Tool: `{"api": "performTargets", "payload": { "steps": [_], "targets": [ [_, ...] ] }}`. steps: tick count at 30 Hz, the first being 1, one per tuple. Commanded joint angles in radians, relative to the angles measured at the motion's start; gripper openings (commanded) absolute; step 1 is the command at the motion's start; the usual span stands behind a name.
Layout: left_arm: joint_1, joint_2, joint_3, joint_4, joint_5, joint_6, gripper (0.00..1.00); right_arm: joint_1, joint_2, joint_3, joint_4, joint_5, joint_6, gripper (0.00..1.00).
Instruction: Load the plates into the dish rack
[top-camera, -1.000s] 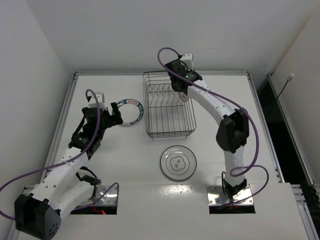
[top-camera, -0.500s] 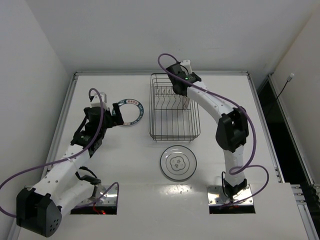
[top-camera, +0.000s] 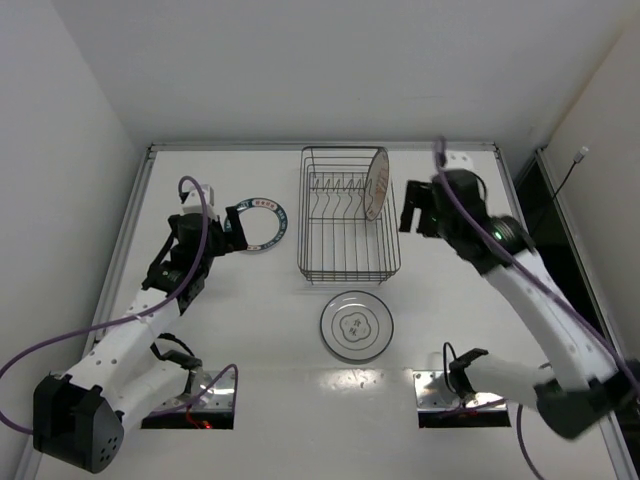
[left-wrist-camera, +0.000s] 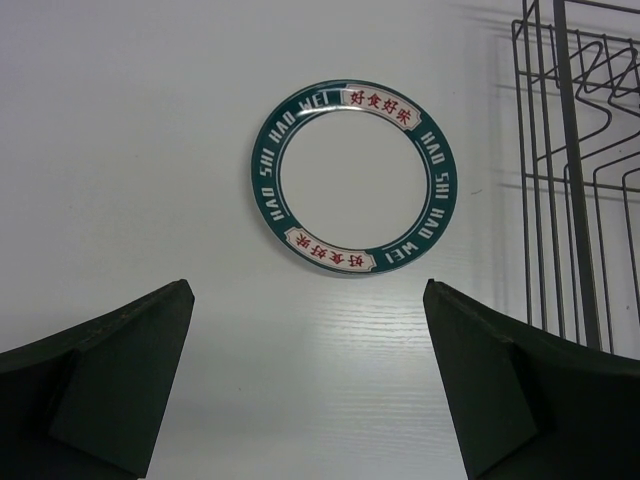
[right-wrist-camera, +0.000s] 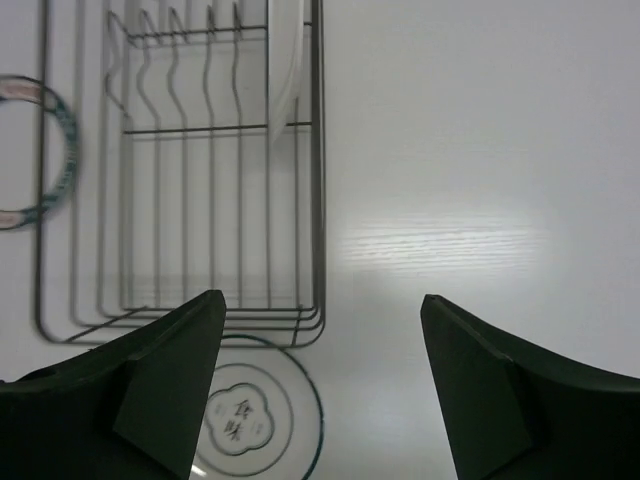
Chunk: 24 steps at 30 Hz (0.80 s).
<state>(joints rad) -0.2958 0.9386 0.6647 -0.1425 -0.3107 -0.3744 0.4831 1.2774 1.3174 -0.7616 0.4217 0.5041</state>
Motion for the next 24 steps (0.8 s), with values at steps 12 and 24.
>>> {"api": "performTargets", "payload": {
  "steps": [12, 24],
  "targets": [
    [-0.009, -0.029, 0.05, -0.014, 0.019, 0.009, 1.0, -0.141, -0.5, -0.86, 0.103, -0.665, 0.384, 0.78],
    [-0.009, -0.02, 0.05, -0.014, 0.01, 0.009, 1.0, -0.333, -0.301, -1.084, 0.476, -0.928, 0.455, 0.67]
  ]
}}
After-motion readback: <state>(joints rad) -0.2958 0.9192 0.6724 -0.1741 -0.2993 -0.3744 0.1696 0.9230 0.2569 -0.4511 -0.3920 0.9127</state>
